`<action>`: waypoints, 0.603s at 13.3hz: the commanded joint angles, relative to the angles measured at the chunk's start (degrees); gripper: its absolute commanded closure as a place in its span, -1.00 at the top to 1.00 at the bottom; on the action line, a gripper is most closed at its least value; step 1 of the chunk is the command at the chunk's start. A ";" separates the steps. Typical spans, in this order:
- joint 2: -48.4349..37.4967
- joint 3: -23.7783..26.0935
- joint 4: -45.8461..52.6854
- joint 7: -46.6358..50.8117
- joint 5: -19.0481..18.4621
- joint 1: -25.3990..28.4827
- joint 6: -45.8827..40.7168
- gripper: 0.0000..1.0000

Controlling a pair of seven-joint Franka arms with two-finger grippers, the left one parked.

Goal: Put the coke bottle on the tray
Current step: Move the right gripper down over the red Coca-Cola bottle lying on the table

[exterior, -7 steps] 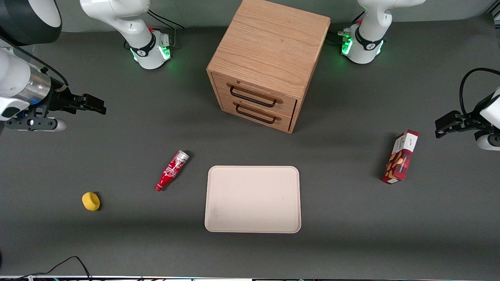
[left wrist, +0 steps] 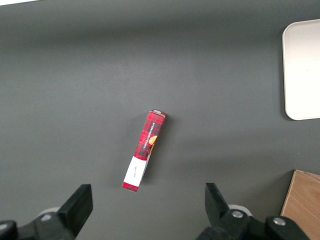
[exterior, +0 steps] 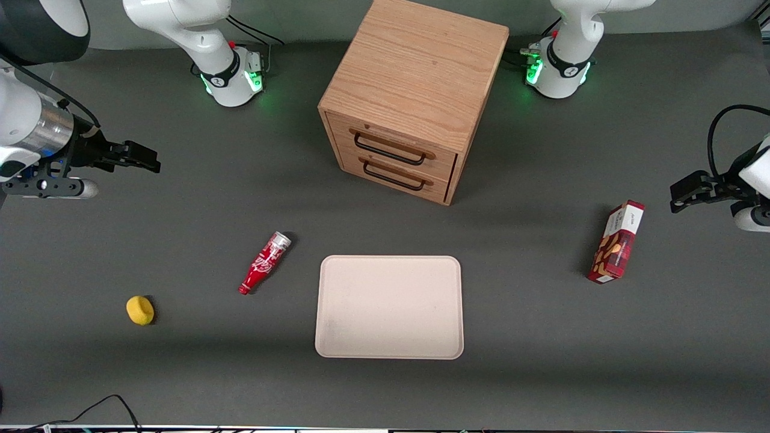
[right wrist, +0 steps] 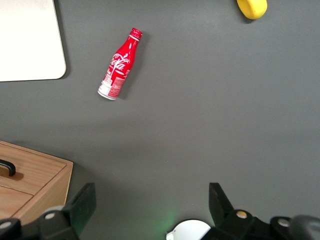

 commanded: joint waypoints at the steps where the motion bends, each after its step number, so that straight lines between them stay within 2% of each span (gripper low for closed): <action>1: 6.98 1.53 5.15 7.01 0.97 0.75 -0.18 1.00; 8: 19.73 7.68 5.25 22.31 0.26 0.93 14.41 1.00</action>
